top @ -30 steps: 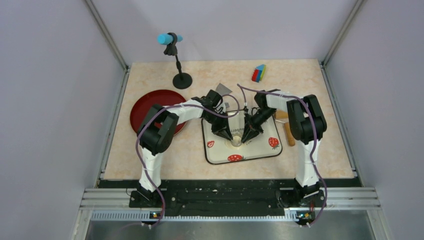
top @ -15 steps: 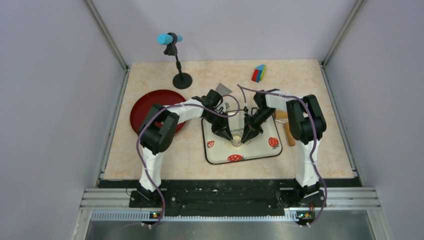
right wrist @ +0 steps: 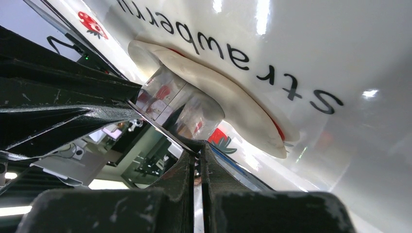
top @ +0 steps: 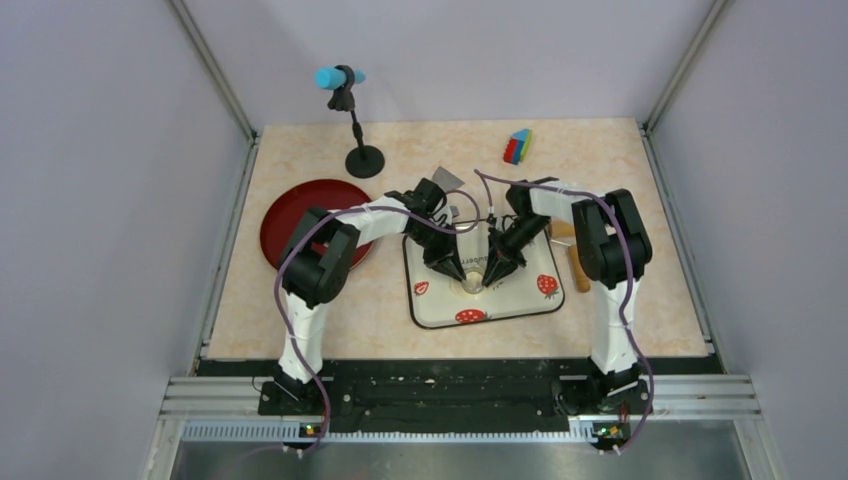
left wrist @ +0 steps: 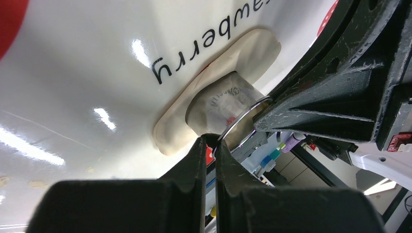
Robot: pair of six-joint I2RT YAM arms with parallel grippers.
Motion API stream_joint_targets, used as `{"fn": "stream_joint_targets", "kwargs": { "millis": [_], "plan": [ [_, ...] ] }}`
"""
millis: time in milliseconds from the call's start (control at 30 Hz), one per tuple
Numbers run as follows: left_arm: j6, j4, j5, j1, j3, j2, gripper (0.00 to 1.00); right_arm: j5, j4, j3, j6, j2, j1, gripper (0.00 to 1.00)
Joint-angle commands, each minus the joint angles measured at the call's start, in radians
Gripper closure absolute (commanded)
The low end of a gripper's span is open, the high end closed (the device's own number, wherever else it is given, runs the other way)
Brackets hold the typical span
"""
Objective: Roll out the dumpling wrappers from the dough
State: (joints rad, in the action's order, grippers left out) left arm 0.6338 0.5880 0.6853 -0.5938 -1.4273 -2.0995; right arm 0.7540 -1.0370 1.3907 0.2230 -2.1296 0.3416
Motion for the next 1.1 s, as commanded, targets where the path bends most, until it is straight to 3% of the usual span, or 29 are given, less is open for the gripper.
{"fn": "stream_joint_targets", "kwargs": {
  "millis": [0,633,767,867,1067],
  "plan": [
    [-0.022,0.096,-0.228,-0.044,0.069,-0.135,1.00,-0.487,0.081,-0.082,-0.073,-0.144,0.066,1.00],
    [-0.055,0.058,-0.200,-0.044,0.089,-0.112,1.00,-0.442,0.073,-0.033,-0.089,-0.078,0.069,1.00],
    [-0.048,0.040,-0.193,-0.044,0.074,-0.087,1.00,-0.422,0.067,-0.006,-0.095,-0.037,0.068,0.87],
    [-0.041,0.041,-0.183,-0.044,0.047,-0.080,1.00,-0.411,0.052,0.015,-0.095,-0.026,0.068,0.83],
    [-0.035,0.069,-0.193,-0.044,-0.008,-0.059,0.84,-0.400,0.034,0.040,-0.102,-0.017,0.069,0.79]
  ]
}}
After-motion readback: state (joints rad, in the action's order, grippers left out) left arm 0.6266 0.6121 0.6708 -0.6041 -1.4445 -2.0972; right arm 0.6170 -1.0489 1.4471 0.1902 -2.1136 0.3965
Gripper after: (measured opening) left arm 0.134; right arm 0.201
